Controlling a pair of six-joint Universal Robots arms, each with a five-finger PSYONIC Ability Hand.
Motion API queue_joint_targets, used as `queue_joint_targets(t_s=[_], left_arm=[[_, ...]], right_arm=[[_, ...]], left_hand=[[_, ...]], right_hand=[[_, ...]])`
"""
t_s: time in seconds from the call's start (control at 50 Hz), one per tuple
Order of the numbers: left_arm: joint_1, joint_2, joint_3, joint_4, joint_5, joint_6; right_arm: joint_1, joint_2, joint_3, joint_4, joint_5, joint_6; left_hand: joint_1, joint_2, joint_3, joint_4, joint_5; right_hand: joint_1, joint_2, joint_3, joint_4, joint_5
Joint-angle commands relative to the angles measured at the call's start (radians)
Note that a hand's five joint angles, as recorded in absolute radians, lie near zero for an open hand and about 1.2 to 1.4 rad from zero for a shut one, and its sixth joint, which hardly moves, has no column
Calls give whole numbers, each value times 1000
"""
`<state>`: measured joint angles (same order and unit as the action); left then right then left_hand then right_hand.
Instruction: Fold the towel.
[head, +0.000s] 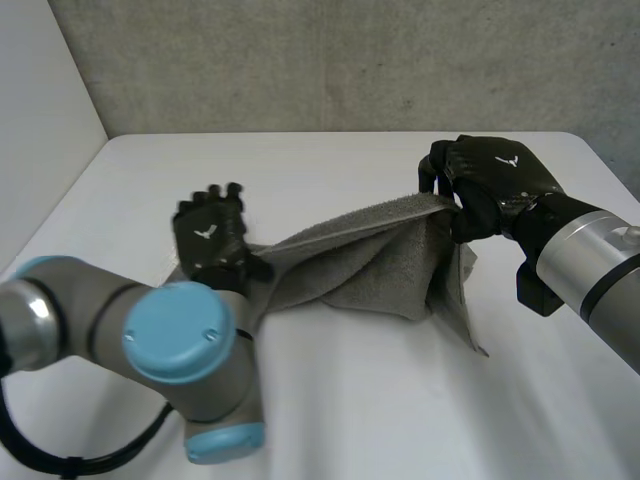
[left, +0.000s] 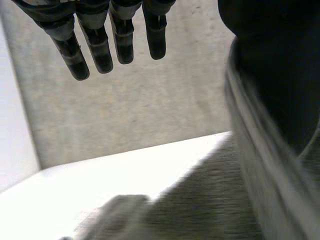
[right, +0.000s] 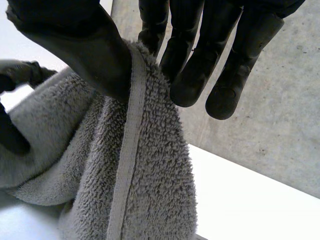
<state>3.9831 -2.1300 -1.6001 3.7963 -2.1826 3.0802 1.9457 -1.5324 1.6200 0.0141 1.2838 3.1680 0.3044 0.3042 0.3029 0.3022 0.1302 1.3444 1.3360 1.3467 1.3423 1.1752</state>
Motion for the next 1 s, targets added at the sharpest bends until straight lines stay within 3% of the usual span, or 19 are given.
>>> queue_joint_targets(t_s=[0.02, 0.1, 0.14, 0.2, 0.24, 0.26, 0.3, 0.36, 0.5, 0.58, 0.7, 0.74, 0.84, 0.96, 1.0], left_arm=[[91, 88, -133, 6, 76, 29], [129, 124, -190, 10, 155, 29], [155, 145, -236, 14, 251, 29], [163, 151, -256, 20, 305, 29], [168, 153, -280, 16, 427, 28], [168, 153, -281, 16, 428, 28], [171, 154, -300, 11, 545, 28], [183, 156, -316, 0, 616, 28], [226, 174, -308, -128, 635, 32], [261, 179, -291, -216, 636, 49], [318, 171, -241, -365, 641, 236], [326, 156, -195, -411, 641, 363], [327, 102, -89, -408, 655, 480], [324, 42, 115, -359, 661, 485], [314, 16, 294, -302, 653, 480]], right_arm=[[-2, 14, -6, -3, 0, -8], [-1, 20, -6, -3, 0, -20], [1, 27, -5, -3, 0, -26], [10, 49, -6, -2, 0, -39], [13, 58, -5, 0, 0, -45], [13, 69, -5, 0, 0, -51], [13, 81, -3, 0, 0, -57], [15, 104, -8, 4, 0, -83], [12, 152, -45, 44, -1, -217], [4, 218, -97, 177, -5, -423], [-1, 306, -143, 337, 5, -725], [-1, 336, -163, 343, 17, -762], [13, 444, -283, 342, 32, -755], [45, 572, -625, 267, 103, -694], [59, 589, -730, 204, 134, -661]], left_hand=[[94, 94, 95, 96, 93], [226, 226, 228, 228, 226], [620, 621, 622, 623, 620], [760, 761, 762, 763, 760], [1006, 1006, 1007, 1008, 1005], [1007, 1007, 1009, 1009, 1007], [1092, 1092, 1093, 1094, 1091], [1092, 1092, 1093, 1094, 1091], [1092, 1092, 1093, 1094, 1091], [1092, 1092, 1093, 1094, 1091], [1092, 1092, 1093, 1094, 1091], [1092, 1092, 1093, 1094, 1091], [1092, 1092, 1093, 1094, 1091], [1092, 1092, 1093, 1094, 1091], [1092, 1092, 1093, 1094, 1091]], right_hand=[[52, 60, 50, 54, 47], [52, 60, 50, 54, 47], [52, 60, 50, 54, 47], [52, 60, 50, 54, 47], [52, 60, 50, 54, 47], [52, 60, 50, 54, 47], [52, 60, 50, 54, 47], [52, 60, 50, 54, 47], [52, 60, 50, 54, 47], [52, 60, 50, 54, 47], [52, 60, 50, 54, 47], [52, 60, 50, 54, 47], [52, 60, 50, 54, 47], [52, 60, 50, 54, 47], [52, 60, 50, 54, 47]])
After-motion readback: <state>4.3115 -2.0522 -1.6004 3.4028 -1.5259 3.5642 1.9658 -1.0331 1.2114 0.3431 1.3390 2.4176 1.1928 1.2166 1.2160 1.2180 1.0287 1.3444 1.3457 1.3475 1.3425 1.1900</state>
